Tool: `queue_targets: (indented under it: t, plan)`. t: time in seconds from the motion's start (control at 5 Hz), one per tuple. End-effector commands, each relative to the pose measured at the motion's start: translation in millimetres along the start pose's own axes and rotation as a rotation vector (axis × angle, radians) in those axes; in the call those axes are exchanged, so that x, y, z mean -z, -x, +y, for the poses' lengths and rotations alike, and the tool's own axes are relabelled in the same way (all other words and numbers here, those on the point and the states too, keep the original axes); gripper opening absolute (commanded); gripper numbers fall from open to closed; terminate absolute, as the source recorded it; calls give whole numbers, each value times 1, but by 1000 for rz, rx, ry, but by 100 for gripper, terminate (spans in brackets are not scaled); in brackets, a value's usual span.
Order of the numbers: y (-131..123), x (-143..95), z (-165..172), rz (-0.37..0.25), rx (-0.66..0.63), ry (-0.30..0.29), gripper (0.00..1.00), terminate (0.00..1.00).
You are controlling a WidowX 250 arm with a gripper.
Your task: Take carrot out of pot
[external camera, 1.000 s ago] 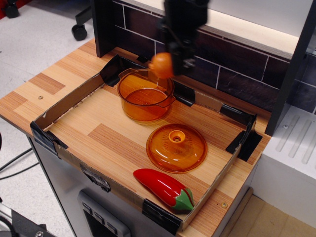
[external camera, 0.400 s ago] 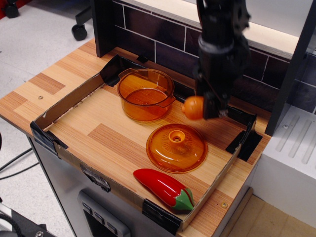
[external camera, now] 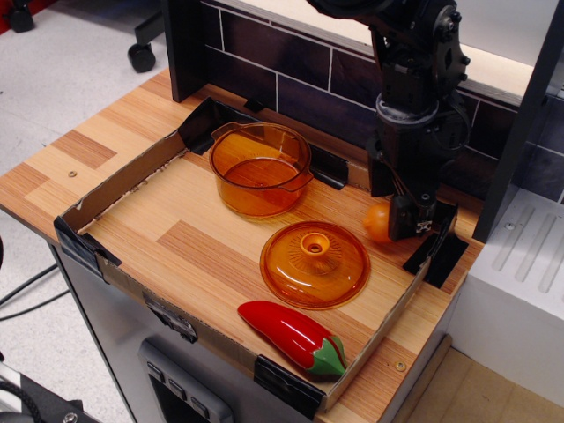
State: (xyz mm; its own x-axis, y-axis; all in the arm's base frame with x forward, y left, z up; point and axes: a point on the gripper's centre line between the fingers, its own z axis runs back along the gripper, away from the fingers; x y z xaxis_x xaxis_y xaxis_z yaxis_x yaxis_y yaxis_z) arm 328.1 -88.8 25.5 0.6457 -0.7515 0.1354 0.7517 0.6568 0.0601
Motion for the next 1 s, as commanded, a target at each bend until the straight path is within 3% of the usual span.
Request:
queue_targets:
  t: [0.0,0.2,0.4,0.6,0.8]
  plan:
    - [-10,-38,6,-68,-30,-48,100,0]
    - [-12,-70,12,-122,-68,-39,100,0]
    - [-14,-85,14,-94,-91,-16,100,0]
    - [-14,-85,14,-94,-91,-16,100,0]
    - [-14,-85,14,-94,-91,-16,100,100]
